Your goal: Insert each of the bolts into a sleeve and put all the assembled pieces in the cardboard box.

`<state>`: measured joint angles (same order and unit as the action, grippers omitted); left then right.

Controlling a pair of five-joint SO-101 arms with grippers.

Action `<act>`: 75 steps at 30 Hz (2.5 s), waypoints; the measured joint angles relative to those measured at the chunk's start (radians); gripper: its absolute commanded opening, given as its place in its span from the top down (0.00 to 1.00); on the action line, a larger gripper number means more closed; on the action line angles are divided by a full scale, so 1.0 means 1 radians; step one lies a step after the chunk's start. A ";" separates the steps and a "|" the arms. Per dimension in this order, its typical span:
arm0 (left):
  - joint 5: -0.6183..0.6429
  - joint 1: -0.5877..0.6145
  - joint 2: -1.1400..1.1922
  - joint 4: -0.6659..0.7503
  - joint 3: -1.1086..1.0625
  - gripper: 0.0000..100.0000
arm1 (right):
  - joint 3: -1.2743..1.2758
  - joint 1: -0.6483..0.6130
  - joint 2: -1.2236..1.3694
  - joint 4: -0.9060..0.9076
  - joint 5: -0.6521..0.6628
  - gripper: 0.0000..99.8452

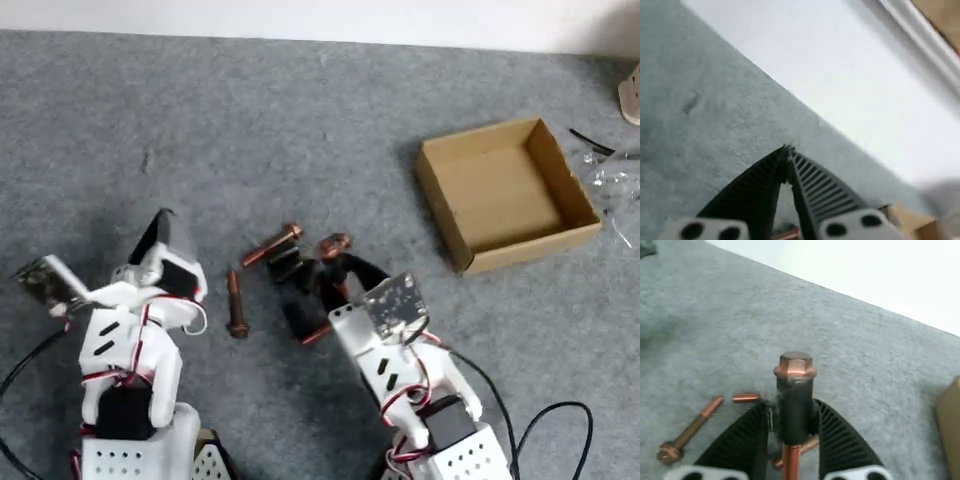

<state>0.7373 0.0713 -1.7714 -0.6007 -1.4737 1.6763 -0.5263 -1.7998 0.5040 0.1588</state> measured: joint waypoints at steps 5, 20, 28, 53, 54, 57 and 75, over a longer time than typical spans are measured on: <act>-0.164 -0.008 0.003 -0.037 -0.031 1.00 | 0.000 0.115 0.000 -0.037 -0.032 1.00; -0.818 -0.043 0.005 -0.058 -0.169 1.00 | 0.000 0.442 0.051 -0.114 -0.120 1.00; -0.827 -0.046 0.005 -0.058 -0.169 1.00 | -0.328 0.451 0.603 -0.115 -0.301 1.00; -0.830 -0.081 0.005 0.043 -0.203 1.00 | -1.240 0.747 1.984 -0.117 -1.017 0.89; -0.830 -0.081 0.005 0.043 -0.203 1.00 | -1.240 0.746 1.984 -0.117 -1.017 0.84; -0.830 -0.081 0.005 0.043 -0.203 1.00 | -1.244 0.746 1.984 -0.117 -1.017 0.69; -0.830 -0.081 0.005 0.043 -0.203 1.00 | -1.069 0.525 1.425 -0.011 -1.005 0.63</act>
<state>-0.0928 -0.0100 -1.7668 -0.5577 -1.6763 0.6068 -0.0015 -0.3744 0.4933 -0.8462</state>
